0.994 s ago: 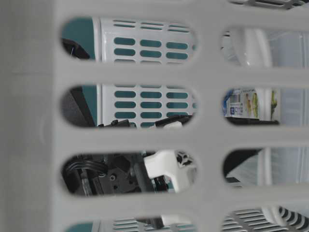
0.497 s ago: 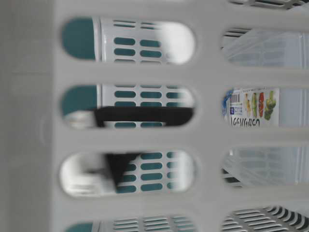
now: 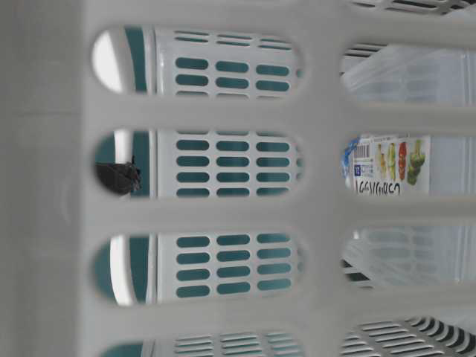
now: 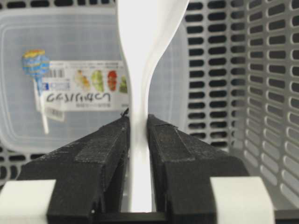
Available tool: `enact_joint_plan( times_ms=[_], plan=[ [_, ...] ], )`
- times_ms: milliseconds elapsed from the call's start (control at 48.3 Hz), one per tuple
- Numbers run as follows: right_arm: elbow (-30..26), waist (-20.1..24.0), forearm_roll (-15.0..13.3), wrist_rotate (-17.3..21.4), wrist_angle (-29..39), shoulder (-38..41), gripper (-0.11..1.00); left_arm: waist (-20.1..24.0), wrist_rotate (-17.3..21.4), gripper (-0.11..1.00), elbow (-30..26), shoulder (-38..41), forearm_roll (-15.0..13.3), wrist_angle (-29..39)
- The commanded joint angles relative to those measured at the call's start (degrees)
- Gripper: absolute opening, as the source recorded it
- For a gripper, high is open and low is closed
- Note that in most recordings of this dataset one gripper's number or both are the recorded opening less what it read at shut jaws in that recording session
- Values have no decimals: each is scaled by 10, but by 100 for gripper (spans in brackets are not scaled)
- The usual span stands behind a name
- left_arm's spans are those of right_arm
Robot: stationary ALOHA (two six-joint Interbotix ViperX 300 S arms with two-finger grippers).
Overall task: Pick up the chinese spoon from the shopping basket with the left arm.
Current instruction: 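Lift the grasped spoon upward with the left gripper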
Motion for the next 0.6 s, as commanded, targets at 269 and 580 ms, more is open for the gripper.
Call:
enact_joint_plan(
  times_ms=[269,580],
  plan=[
    [-7,-1,2,-1,-5,4,52,1,2,12,-14,-14,2,0],
    [-6,-1,2,0,-5,4,52,1,2,12,-18,-15,2,1]
  ],
)
